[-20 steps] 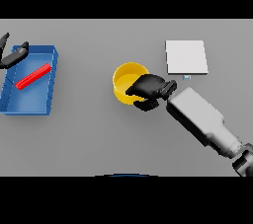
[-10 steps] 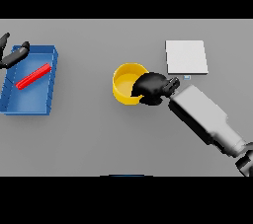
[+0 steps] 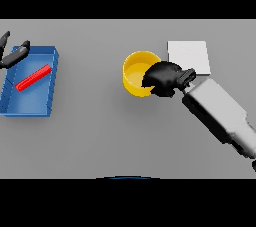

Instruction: Pick up the red beaker and tilt it to pour out 1 green nut into yellow bowl. Pick up the yellow bowl and place it on the metallic measuring scale.

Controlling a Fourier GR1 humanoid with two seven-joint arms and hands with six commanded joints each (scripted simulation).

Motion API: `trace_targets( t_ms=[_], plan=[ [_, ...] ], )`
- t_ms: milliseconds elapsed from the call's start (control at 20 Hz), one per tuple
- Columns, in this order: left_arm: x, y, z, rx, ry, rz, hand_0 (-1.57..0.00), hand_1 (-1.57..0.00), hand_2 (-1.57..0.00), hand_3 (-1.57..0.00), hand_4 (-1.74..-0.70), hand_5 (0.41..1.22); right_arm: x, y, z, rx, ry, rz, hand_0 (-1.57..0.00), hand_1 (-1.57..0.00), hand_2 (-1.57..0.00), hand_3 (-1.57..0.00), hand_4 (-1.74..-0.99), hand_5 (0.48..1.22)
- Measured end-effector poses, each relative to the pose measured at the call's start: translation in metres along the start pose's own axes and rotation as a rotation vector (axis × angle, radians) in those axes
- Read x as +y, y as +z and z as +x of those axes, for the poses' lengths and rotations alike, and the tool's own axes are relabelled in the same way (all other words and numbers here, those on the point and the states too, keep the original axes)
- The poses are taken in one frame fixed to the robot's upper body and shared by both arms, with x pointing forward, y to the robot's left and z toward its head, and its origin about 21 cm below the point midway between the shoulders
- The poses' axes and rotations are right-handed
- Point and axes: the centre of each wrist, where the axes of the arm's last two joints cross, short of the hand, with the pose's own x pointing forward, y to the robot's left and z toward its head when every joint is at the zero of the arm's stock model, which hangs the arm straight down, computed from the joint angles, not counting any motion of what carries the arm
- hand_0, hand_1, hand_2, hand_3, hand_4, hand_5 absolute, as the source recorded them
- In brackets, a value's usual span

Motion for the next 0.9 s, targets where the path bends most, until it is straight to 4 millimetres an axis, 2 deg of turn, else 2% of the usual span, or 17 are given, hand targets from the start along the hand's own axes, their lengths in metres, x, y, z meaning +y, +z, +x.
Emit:
trace_targets(
  t_ms=[150,200,350,500,700,900],
  plan=[
    [0.004,0.0,0.004,-0.011,0.014,-0.001,0.0,0.0,0.0,0.0,-0.8,0.704,-0.007,0.005,0.004,0.02,0.009,-0.018,-1.57,-1.57,-1.51,-1.18,-1.739,1.219],
    [0.006,0.0,0.004,-0.005,0.011,0.002,0.0,0.0,0.0,0.0,-0.8,0.704,-0.008,0.005,0.004,0.029,0.005,-0.03,-1.52,-1.57,-1.52,-1.18,-1.74,1.219],
    [0.004,0.001,0.003,0.0,0.02,0.0,0.0,0.0,0.0,0.0,-0.82,0.717,-0.018,0.019,-0.011,0.095,-0.011,-0.055,-1.54,-1.57,-1.49,-1.18,-1.74,1.22],
    [0.007,0.002,0.004,0.024,0.033,0.001,0.0,0.0,0.0,0.0,-0.83,0.733,-0.025,0.032,-0.036,0.158,-0.011,-0.115,-1.56,-1.57,-1.53,-1.16,-1.741,1.221],
    [0.006,0.006,0.005,0.023,0.039,-0.006,0.0,0.0,0.0,0.0,-0.85,0.746,-0.027,0.034,-0.063,0.243,-0.025,-0.167,-1.57,-1.57,-1.55,-1.15,-1.741,1.221],
    [0.006,0.007,0.008,0.044,0.032,0.0,0.0,0.0,0.0,0.0,-0.85,0.761,-0.018,0.033,-0.095,0.322,-0.058,-0.182,-1.57,-1.57,-1.55,-1.15,-1.741,1.221]
  ],
)
